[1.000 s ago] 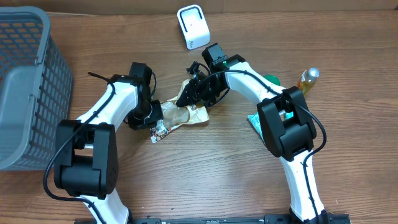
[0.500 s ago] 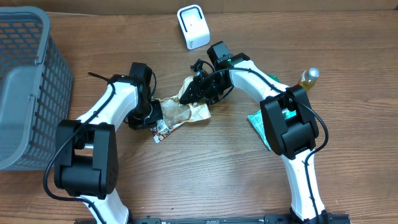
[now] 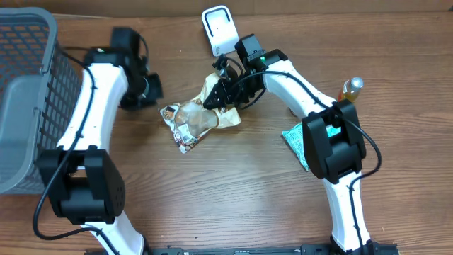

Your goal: Scan the item barcode

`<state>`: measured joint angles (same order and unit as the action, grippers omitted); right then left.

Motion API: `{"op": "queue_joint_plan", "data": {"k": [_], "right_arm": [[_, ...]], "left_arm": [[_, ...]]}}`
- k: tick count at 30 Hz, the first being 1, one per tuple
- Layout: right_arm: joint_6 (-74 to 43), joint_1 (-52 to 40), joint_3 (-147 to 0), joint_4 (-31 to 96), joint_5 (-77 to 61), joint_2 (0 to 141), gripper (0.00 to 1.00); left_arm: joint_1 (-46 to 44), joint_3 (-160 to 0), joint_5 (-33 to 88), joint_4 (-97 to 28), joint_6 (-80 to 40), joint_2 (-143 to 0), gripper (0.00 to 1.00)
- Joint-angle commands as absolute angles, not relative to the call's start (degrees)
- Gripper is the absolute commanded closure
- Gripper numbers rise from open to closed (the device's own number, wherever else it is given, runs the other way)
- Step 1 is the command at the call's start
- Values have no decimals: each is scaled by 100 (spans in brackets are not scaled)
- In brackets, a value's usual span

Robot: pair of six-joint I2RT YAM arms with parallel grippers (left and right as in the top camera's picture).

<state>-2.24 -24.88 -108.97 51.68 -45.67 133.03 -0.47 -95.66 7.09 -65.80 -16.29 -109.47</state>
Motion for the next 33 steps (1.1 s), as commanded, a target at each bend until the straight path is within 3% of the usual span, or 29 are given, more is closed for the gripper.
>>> {"op": "queue_joint_plan", "data": {"k": [1, 2, 4, 6, 7, 8, 20, 33], "right_arm": [[207, -2467, -11395, 5129, -3688, 12361, 87], [215, -2467, -11528, 5129, -3509, 12263, 89], [513, -2467, -11907, 5133, -3177, 12068, 91], [746, -2467, -12252, 5122, -2915, 11944, 92], [888, -2467, -12440, 5103, -2799, 11896, 93], [1046, -2467, -12604, 5063, -2698, 11869, 95], [2440, -2473, -12864, 4143, -1245, 11920, 96], [2794, -2473, -12864, 2663, 30, 12667, 96]], "left_arm": [[318, -10158, 655, -6329, -1435, -10906, 88], [368, -10175, 644, -6224, -1437, -10906, 81], [506, -10178, 642, -5929, -1437, -10906, 55], [578, -10178, 642, -5841, -1437, -10906, 39], [600, -10178, 642, -5846, -1437, -10906, 13], [602, -10178, 642, -5857, -1435, -10906, 0], [598, -10173, 642, -5848, -1435, -10906, 0], [598, -10173, 642, -5848, -1435, -10906, 1]]}}
